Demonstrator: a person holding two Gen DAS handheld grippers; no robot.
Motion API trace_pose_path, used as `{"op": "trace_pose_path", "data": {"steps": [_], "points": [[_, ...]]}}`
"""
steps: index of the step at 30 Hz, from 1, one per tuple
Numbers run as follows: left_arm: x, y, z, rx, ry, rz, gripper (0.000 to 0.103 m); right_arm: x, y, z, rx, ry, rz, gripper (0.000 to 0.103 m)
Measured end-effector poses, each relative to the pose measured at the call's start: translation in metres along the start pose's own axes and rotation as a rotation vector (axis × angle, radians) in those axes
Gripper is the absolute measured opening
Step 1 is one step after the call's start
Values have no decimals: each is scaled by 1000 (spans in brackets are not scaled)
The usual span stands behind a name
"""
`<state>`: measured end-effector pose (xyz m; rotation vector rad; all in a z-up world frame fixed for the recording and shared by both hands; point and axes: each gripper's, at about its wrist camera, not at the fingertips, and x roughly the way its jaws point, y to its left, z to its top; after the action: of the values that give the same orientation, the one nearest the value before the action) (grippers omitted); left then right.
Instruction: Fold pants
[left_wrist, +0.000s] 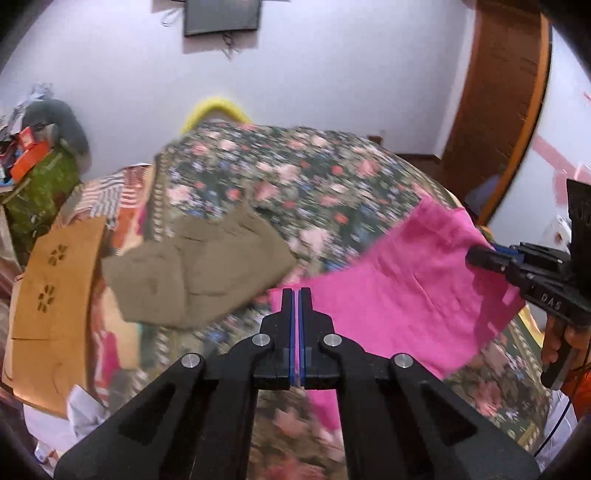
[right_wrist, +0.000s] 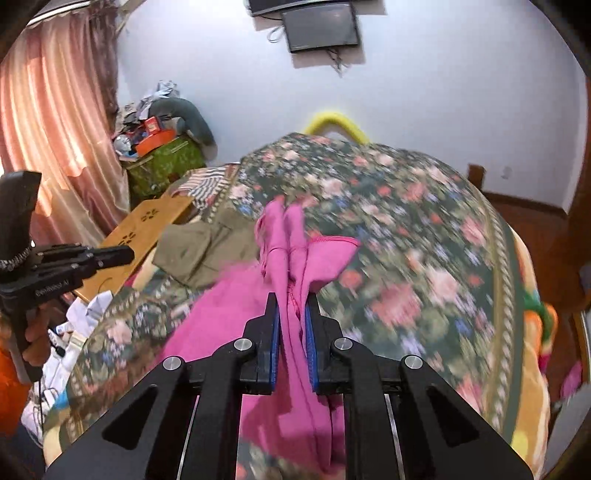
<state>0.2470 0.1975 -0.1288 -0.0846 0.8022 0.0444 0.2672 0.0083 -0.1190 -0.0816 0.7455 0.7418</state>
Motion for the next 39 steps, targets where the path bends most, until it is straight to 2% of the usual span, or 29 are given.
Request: {"op": "trace_pose_path", "data": {"steps": [3, 6, 9, 11, 12, 15, 16, 18, 19, 20, 21, 25, 28, 29, 30, 31, 32, 34, 39], "points": [[14, 28, 2, -57, 40, -14, 1, 24, 4, 10, -8, 13, -7, 11], [31, 41, -8, -100, 81, -28, 5, 34, -9, 5, 19, 27, -26, 11], [50, 38, -21, -114, 142, -77, 30, 37, -29, -6, 59, 53, -47, 10], [61, 29, -30, -112, 170, -92, 65, 40, -41, -14, 81, 81, -54, 10], [65, 23, -34, -109, 176, -97, 69, 43, -46, -18, 85, 101, -58, 10], [78, 9, -41, -114, 207, -118, 70, 52, -58, -34, 87, 156, -63, 12], [83, 5, -44, -124, 225, -128, 71, 53, -62, -38, 96, 171, -61, 16], [92, -1, -48, -139, 256, -138, 71, 56, -71, -47, 131, 206, -61, 19], [97, -3, -50, -141, 271, -144, 71, 57, -76, -51, 150, 220, -61, 29], [102, -6, -52, -139, 285, -143, 71, 57, -81, -55, 174, 230, -53, 44], [106, -10, -55, -136, 297, -139, 71, 57, -83, -57, 186, 232, -47, 51], [119, -20, -63, -139, 327, -163, 69, 63, -87, -67, 183, 247, -27, 53], [124, -28, -64, -122, 325, -145, 54, 71, -84, -74, 165, 251, -4, 53], [124, -31, -64, -111, 317, -142, 45, 72, -81, -74, 149, 246, 5, 51], [123, -33, -62, -94, 306, -134, 40, 74, -80, -74, 147, 246, 15, 46], [122, -36, -60, -78, 299, -130, 33, 75, -80, -74, 147, 247, 23, 30], [121, -39, -59, -63, 292, -125, 28, 76, -78, -73, 148, 251, 23, 21], [117, -43, -56, -35, 267, -93, 24, 77, -75, -72, 130, 245, 18, 11], [104, -35, -48, -32, 205, -51, 17, 64, -57, -54, 66, 187, 3, 9]]}}
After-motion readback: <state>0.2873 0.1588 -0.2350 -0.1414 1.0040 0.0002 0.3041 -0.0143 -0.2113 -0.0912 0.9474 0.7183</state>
